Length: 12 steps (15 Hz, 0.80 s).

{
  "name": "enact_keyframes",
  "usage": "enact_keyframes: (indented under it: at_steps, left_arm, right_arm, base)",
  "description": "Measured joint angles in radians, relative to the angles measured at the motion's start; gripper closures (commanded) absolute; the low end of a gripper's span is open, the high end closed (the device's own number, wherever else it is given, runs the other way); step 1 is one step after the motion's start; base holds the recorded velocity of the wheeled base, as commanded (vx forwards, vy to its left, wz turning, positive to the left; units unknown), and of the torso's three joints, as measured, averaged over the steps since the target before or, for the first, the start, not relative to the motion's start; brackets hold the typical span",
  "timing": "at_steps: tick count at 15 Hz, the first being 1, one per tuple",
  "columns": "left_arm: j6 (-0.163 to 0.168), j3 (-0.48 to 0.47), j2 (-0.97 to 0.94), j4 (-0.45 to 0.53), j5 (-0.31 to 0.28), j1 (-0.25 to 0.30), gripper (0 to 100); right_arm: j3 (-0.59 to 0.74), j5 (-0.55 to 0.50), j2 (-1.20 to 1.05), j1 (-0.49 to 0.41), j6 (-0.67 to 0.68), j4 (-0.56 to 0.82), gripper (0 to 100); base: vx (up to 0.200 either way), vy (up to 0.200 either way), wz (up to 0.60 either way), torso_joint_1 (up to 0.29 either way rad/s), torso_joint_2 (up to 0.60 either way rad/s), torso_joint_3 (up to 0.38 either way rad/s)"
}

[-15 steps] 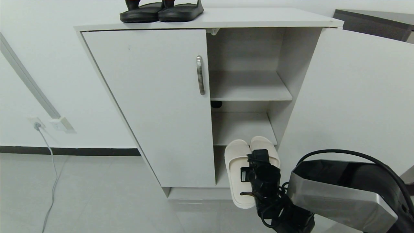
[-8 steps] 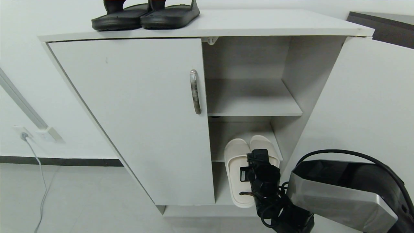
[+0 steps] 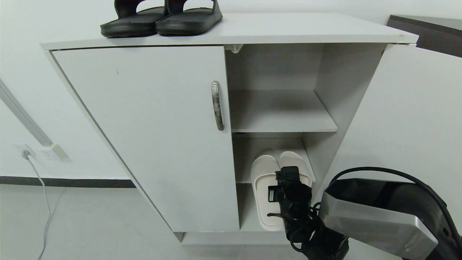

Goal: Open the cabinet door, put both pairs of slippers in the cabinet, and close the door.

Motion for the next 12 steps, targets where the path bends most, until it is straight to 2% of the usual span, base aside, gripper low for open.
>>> enact_keyframes:
  at_steps: [5, 12]
  left_arm:
    - [-0.001, 0.0, 0.0, 0.0, 0.001, 0.0, 100]
    - [-0.002, 0.0, 0.0, 0.0, 0.0, 0.0, 100]
  right_arm:
    - [-0.013, 0.014, 0.001, -0.01, 0.001, 0.01, 100]
    - [-0.201, 0.058, 0.001, -0.063, 0.033, 0.267, 100]
  base:
    - [0.0, 0.0, 0.0, 0.0, 0.0, 0.0]
    - [0.0, 0.0, 0.0, 0.0, 0.0, 0.0]
